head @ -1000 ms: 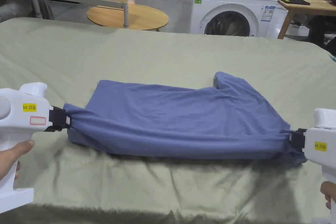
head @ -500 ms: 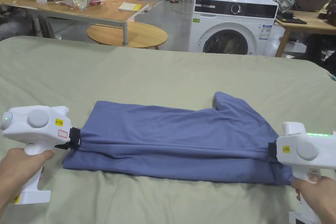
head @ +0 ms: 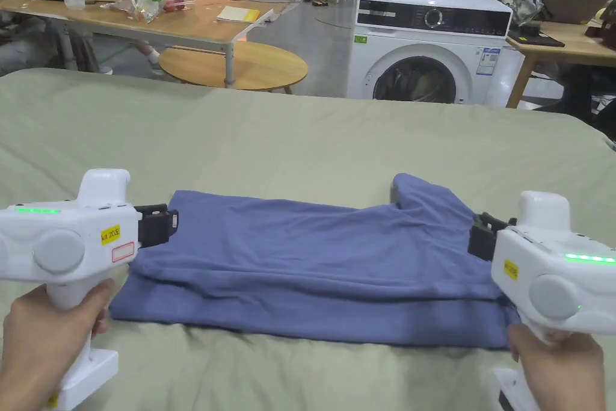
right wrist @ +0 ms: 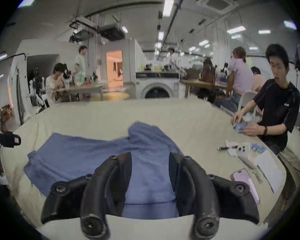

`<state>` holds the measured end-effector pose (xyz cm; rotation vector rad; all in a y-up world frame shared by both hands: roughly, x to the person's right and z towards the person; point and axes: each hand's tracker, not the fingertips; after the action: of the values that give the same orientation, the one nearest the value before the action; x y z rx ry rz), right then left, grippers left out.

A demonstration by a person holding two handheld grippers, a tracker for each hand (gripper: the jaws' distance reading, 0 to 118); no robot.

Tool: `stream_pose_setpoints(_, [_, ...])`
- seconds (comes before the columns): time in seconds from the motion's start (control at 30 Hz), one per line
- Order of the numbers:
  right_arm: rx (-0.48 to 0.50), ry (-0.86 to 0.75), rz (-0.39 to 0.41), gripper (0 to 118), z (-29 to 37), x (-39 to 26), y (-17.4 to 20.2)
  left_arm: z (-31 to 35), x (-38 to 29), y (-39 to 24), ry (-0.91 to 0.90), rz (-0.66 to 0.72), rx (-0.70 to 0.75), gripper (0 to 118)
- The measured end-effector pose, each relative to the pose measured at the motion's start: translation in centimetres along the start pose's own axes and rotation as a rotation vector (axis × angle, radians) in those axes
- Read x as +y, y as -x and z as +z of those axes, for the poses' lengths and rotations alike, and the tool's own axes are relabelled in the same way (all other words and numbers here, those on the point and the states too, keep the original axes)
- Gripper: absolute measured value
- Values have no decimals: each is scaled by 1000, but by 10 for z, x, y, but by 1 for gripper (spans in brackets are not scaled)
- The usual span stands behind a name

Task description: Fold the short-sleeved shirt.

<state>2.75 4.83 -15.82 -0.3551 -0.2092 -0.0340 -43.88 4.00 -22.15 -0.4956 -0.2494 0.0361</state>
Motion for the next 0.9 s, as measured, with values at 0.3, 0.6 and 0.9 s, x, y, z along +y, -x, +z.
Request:
stream_pose_setpoints(0.3, [33,-52,17,0,24,-20,48,23,-17,-7,21,-11,57,0])
stream_pose_setpoints(0.6, [69,3,49,0,21,-26,53,2,-21,55,355,81,70,0])
stream_pose_setpoints(0.9, [43,51,58,0,16,-37,40,-64,-37,71,625,176,37,60])
